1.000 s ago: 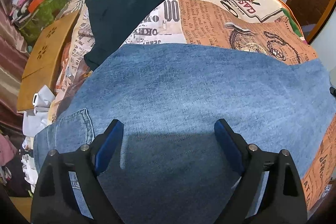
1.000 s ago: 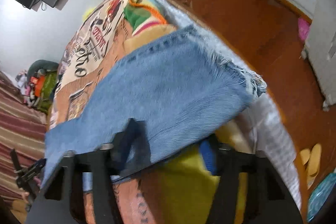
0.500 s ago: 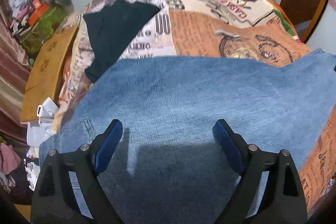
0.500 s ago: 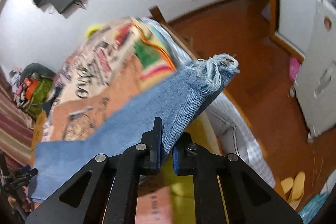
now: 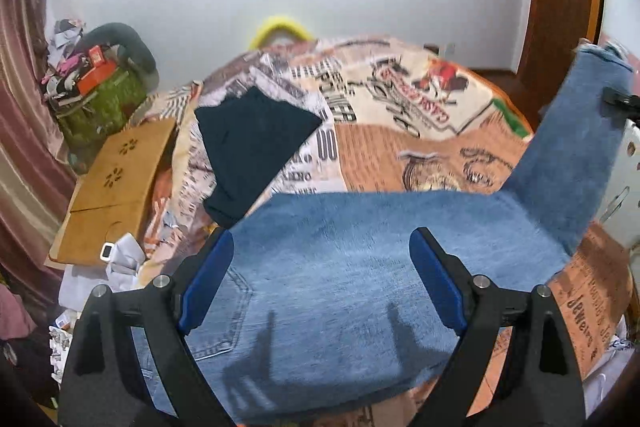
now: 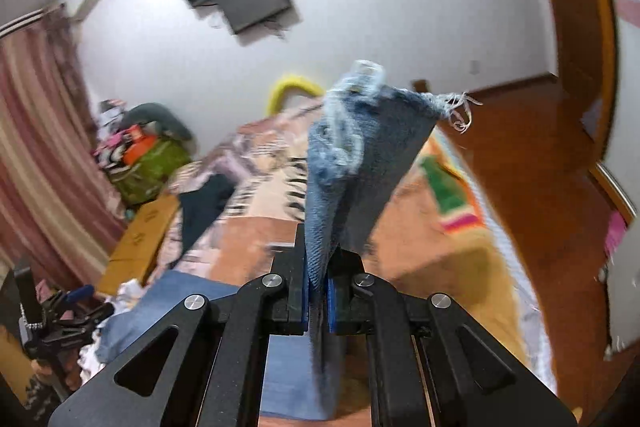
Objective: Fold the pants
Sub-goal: 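Grasp the frayed jeans hem with the right gripper and lift it, then carry the hem over the jeans seat with the right gripper and release it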
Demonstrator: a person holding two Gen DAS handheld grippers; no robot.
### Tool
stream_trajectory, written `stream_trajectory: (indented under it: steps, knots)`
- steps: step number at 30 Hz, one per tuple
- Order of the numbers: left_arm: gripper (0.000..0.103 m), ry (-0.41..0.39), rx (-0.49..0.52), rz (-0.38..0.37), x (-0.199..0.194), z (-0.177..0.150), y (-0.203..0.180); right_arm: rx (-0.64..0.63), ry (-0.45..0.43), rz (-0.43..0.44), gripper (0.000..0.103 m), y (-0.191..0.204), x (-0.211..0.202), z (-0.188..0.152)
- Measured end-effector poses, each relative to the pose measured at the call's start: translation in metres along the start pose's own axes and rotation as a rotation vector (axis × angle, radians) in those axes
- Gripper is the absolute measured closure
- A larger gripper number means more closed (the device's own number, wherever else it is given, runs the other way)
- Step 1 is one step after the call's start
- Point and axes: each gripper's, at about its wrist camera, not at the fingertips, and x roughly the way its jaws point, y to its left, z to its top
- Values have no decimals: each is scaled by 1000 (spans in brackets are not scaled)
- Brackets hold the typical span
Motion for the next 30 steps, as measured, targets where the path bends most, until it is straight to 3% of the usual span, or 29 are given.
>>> stream_trajectory:
  steps: [7, 16, 21, 30]
  knots:
    - [12, -41, -58, -20, -23, -13, 35, -104, 50, 130, 97, 81, 38, -5]
    - [12, -23, -151, 0, -27, -38, 83, -205, 169, 258, 97, 157, 88, -35]
    - [12, 12, -196, 4, -20, -48, 98, -286, 283, 288, 97, 194, 122, -70]
    - [12, 54, -189, 19, -14, -55, 95, -454, 544, 281, 92, 219, 159, -134]
